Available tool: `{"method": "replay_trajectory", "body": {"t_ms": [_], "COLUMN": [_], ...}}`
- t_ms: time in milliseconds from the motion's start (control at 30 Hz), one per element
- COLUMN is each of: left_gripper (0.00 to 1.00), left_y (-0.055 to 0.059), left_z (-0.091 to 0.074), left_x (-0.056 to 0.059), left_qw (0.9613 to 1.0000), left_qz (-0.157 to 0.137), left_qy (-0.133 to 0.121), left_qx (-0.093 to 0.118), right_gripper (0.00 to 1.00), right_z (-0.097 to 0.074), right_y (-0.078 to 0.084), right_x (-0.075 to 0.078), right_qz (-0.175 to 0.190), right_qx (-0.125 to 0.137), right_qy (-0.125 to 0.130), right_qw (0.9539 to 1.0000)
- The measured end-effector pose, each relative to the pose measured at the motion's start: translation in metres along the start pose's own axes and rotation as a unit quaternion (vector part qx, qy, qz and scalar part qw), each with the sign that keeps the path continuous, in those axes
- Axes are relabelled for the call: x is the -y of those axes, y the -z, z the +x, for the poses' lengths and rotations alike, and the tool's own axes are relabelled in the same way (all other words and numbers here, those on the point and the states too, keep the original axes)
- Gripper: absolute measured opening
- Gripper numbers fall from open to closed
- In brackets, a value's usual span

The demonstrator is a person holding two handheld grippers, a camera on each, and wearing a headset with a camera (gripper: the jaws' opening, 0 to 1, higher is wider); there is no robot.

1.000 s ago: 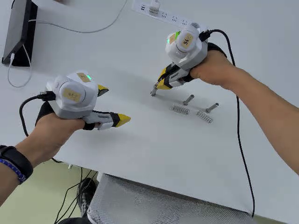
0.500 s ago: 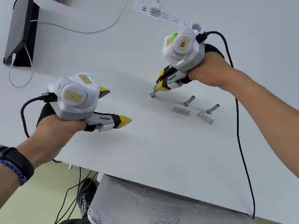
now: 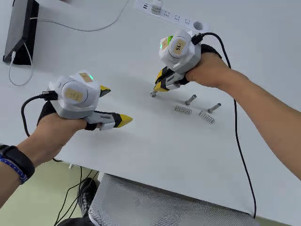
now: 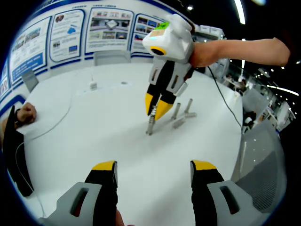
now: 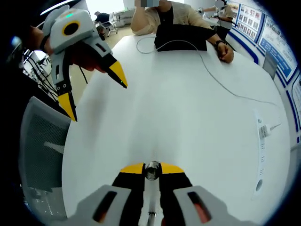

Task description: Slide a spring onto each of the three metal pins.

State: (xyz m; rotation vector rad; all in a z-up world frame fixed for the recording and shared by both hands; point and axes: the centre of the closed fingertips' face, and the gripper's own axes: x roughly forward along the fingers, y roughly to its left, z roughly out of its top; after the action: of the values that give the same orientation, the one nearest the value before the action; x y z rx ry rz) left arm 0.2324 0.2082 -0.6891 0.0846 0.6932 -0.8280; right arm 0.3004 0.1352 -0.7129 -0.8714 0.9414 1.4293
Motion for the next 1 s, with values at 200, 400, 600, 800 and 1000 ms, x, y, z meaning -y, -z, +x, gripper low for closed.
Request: {"method": "replay_trajectory", "body": {"t_ms": [200, 400, 600, 800, 1000], "left_gripper": [0.64, 0.64, 0.64, 0.63, 0.63], "left_y": [0.000, 0.002, 0.003, 0.004, 0.004], "left_z": [0.000, -0.001, -0.001, 0.000, 0.001], "left_x": [-0.001, -0.002, -0.004, -0.003, -0.004], "left_qw": [1.0000, 1.0000, 1.0000, 1.0000, 1.0000], "left_qz": [-0.001, -0.002, -0.005, -0.006, -0.008], "left_qy": [-0.001, -0.001, -0.003, -0.002, -0.002], "left_qx": [0.001, -0.001, -0.001, -0.001, -0.002], "right_gripper": [0.13, 0.13, 0.13, 0.13, 0.13], "right_z": [0.004, 0.009, 0.015, 0.021, 0.024], "right_y": [-0.001, 0.000, 0.001, 0.005, 0.006], "right_x": [-0.001, -0.002, -0.004, -0.006, -0.006], "right_qz": [0.001, -0.001, -0.002, 0.000, 0.001], "right_qx": [0.000, -0.004, -0.007, -0.010, -0.011], "right_qy": [-0.002, -0.006, -0.010, -0.016, -0.019], "right_qw": [1.0000, 1.0000, 0.9999, 0.9998, 0.9998]}}
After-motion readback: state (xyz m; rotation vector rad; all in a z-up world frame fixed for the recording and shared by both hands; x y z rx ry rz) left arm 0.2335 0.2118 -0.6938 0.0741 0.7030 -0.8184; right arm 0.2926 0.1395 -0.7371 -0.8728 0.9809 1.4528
